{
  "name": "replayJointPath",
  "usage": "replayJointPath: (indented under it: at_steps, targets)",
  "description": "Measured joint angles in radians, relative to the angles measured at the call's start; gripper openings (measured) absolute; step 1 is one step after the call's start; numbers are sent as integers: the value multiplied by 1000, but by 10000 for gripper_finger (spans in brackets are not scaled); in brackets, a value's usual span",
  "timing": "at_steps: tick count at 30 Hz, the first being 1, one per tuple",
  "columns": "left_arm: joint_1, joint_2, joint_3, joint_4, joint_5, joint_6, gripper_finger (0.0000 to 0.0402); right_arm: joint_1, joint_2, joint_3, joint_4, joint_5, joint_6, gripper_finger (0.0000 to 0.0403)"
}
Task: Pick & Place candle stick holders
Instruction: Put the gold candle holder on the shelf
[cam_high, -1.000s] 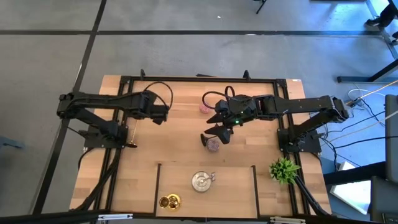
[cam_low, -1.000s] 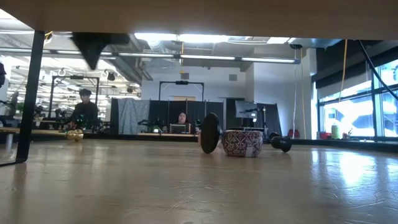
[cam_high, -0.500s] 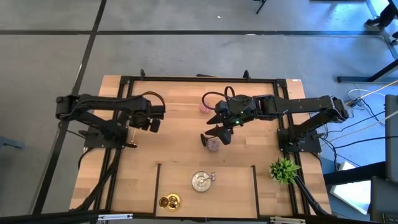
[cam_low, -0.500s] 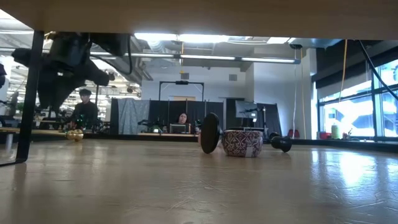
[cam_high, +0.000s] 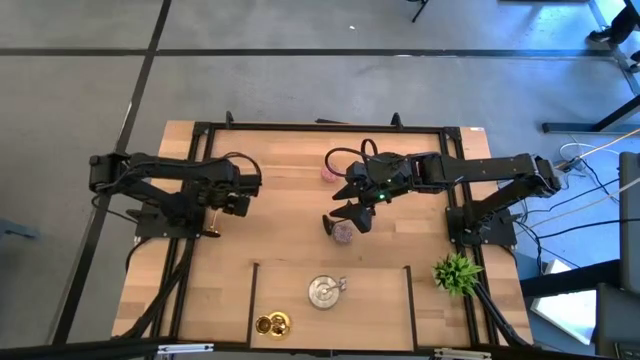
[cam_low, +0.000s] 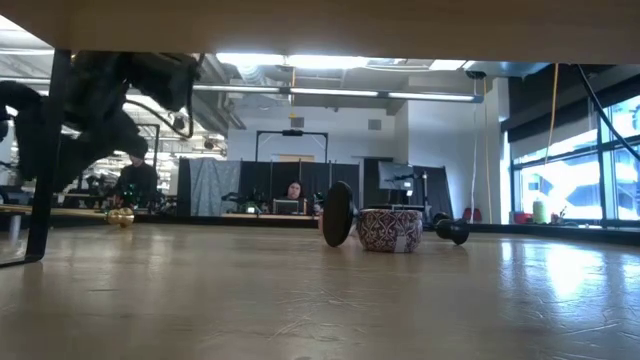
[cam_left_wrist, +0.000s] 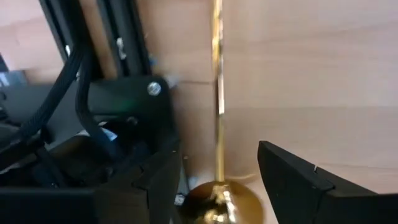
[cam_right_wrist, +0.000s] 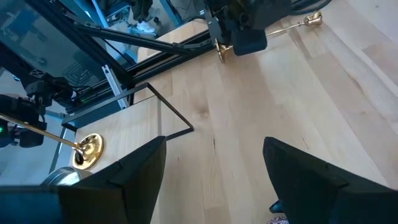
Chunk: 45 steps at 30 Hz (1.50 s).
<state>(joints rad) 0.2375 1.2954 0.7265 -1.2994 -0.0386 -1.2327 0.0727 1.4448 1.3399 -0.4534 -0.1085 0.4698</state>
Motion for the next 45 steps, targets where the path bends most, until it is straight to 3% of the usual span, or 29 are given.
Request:
replayJointPath:
  at_steps: [11,24,37,45]
  targets:
    - [6,3,-23,67,8,16,186,0,0,0,0,0,13,273]
    - [41,4,-22,70,-39,-9,187,2,0,0,0,-1,16,273]
    - [-54,21,-22,72,-76,-52,172,2,0,0,-8,-1,2,273]
    - [-109,83,-22,94,-93,124,142,0,0,0,1,-1,0,273]
